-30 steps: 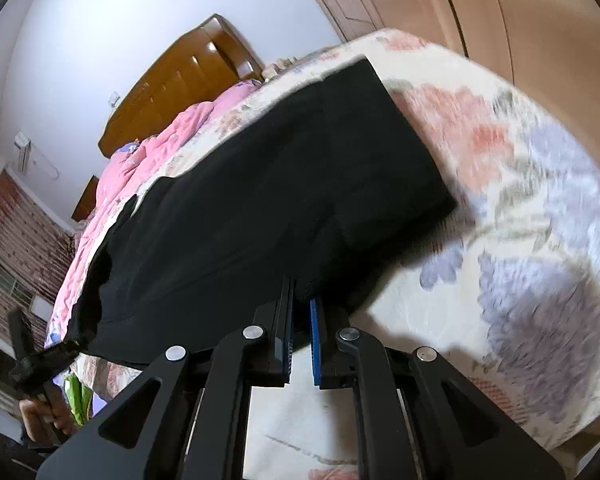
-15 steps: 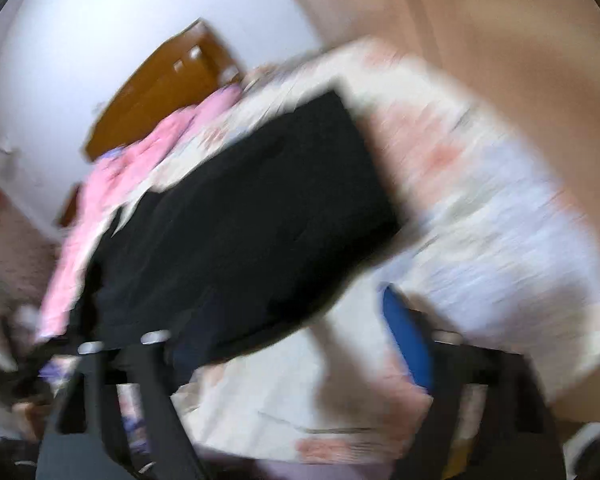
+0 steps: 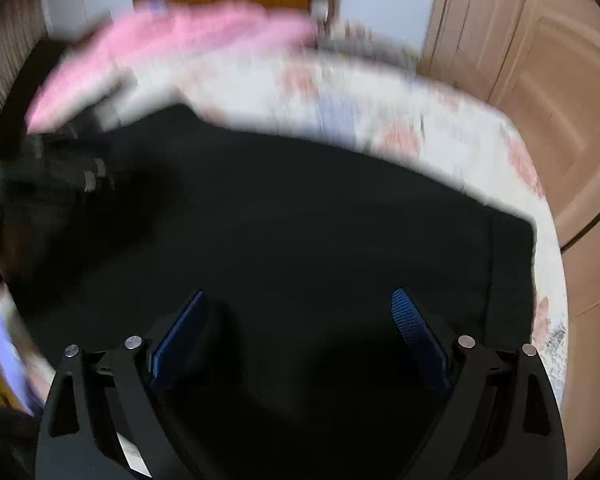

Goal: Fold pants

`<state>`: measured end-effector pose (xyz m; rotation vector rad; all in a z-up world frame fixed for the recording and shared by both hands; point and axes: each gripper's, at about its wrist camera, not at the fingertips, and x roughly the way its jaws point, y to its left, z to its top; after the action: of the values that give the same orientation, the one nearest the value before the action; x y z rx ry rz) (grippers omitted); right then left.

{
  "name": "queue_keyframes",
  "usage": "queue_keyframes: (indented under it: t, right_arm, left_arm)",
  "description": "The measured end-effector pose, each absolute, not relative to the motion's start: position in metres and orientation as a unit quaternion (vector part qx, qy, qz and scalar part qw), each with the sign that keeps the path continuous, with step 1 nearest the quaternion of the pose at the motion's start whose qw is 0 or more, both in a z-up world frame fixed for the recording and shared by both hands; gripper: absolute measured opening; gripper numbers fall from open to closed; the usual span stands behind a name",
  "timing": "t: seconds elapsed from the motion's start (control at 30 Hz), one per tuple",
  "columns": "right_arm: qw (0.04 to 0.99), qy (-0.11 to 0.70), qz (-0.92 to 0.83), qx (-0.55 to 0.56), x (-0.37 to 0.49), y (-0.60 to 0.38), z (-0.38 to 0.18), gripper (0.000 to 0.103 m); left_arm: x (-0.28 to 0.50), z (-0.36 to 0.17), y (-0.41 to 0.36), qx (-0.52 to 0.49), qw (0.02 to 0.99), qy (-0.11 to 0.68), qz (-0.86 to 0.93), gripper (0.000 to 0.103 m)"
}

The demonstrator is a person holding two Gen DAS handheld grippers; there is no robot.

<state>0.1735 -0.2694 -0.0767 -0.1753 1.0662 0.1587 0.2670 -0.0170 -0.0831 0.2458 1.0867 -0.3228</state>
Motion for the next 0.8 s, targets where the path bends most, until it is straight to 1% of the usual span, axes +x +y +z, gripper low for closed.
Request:
queue_keyframes:
  t: [0.03, 0.13, 0.33, 0.4, 0.47, 0.53, 0.57, 0.6, 0.63, 0.7, 0.8]
  right_arm:
    - [0.855, 0.503, 0.082, -0.092, 0.168, -0.272, -0.082, 0.090]
    - [0.861, 0.490, 0.114, -0.073, 0.148, -0.297, -0.082, 0.090]
    - [0.853, 0.513, 0.066, -0.072, 0.148, -0.306, -0.068, 0.092]
    - [0.870, 0.484, 0.062, -0.078, 0.146, -0.295, -0.049, 0.092]
    - [0.878, 0.467, 0.083, -0.070, 0.150, -0.284, -0.042, 0.092]
    - [0.869, 0.480, 0.075, -0.092, 0.159, -0.276, -0.053, 0.092]
    - [0.860, 0.493, 0.061, -0.117, 0.163, -0.274, -0.067, 0.092]
    - [0.857, 0.496, 0.059, -0.125, 0.169, -0.278, -0.073, 0.098]
    - [0.867, 0.481, 0.062, -0.111, 0.164, -0.285, -0.073, 0.099]
    - [0.866, 0.491, 0.064, -0.073, 0.161, -0.303, -0.076, 0.099]
    - [0.860, 0.501, 0.054, -0.078, 0.156, -0.309, -0.073, 0.098]
  left_arm:
    - [0.269, -0.083, -0.014, 0.102, 0.844, 0.502, -0.157, 0.102]
    - [0.268, -0.086, -0.007, 0.095, 0.856, 0.482, -0.161, 0.102]
    - [0.269, -0.091, -0.010, 0.098, 0.863, 0.470, -0.158, 0.102]
    - [0.274, -0.090, -0.015, 0.097, 0.868, 0.460, -0.161, 0.102]
    - [0.272, -0.090, -0.015, 0.095, 0.872, 0.453, -0.161, 0.102]
    - [0.271, -0.090, -0.015, 0.094, 0.872, 0.453, -0.159, 0.102]
    - [0.271, -0.089, -0.015, 0.094, 0.872, 0.454, -0.159, 0.102]
    - [0.271, -0.090, -0.015, 0.093, 0.872, 0.453, -0.160, 0.102]
    - [0.270, -0.090, -0.014, 0.093, 0.873, 0.451, -0.161, 0.102]
    - [0.270, -0.090, -0.014, 0.091, 0.875, 0.447, -0.163, 0.102]
    - [0.269, -0.090, -0.014, 0.091, 0.876, 0.444, -0.164, 0.102]
